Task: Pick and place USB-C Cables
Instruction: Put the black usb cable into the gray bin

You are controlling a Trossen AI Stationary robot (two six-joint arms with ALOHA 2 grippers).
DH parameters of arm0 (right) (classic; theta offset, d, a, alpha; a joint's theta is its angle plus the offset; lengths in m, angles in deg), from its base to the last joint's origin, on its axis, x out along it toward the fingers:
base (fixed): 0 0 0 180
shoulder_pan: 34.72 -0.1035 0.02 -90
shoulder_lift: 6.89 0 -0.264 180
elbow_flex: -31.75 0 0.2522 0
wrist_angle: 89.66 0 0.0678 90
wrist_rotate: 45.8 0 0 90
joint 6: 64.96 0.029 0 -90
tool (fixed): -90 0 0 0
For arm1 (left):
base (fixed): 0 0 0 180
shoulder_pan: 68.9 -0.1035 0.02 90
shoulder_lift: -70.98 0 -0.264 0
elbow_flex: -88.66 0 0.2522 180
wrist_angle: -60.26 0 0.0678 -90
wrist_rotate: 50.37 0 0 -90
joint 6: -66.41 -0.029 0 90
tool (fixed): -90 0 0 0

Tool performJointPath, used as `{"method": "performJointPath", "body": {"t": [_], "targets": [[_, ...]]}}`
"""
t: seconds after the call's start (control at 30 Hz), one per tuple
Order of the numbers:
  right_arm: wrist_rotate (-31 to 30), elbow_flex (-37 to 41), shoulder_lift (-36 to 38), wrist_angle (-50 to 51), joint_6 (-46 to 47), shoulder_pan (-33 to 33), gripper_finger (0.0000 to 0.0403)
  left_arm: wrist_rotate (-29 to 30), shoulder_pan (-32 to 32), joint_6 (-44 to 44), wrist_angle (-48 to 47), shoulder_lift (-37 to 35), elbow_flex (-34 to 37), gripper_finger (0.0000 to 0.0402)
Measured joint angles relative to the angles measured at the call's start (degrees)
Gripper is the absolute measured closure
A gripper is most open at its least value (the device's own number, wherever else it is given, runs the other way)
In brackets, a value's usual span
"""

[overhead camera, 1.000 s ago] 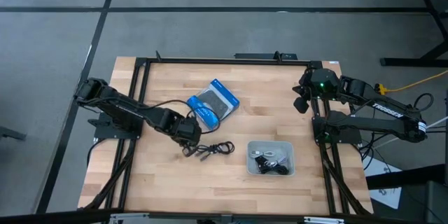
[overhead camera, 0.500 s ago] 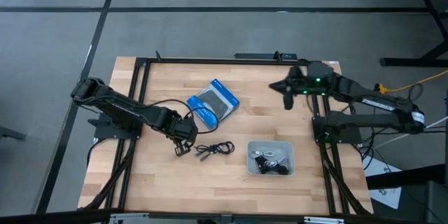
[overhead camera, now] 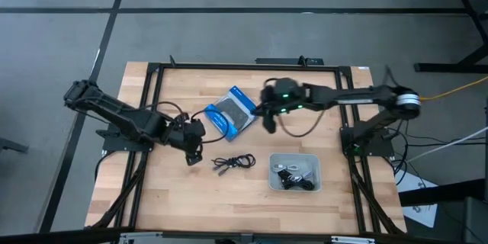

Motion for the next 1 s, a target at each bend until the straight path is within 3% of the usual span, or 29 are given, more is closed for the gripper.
{"method": "performJointPath", "body": {"t": [0.17, 0.4, 0.63, 1.0], "targets": [[6.2, -12.5, -10.3, 5.8, -3.7, -3.4, 0.0395, 0.5, 0.8, 0.0, 0.0, 0.1, 0.0, 0.0402], [3.3, -26.9, -20.5, 11.4, -4.0, -10.4, 0.0395, 0.5, 1.0, 0.0, -0.8, 0.3, 0.0, 0.0401], [4.6, -29.4, -23.5, 12.2, -6.3, -14.5, 0.0395, -2.6, 1.0, 0.4, -1.6, 0.3, 0.0, 0.0401], [4.1, -29.4, -27.4, 15.5, 2.2, -15.3, 0.0395, -4.4, 0.9, 0.5, -1.4, 0.2, 0.0, 0.0401]]}}
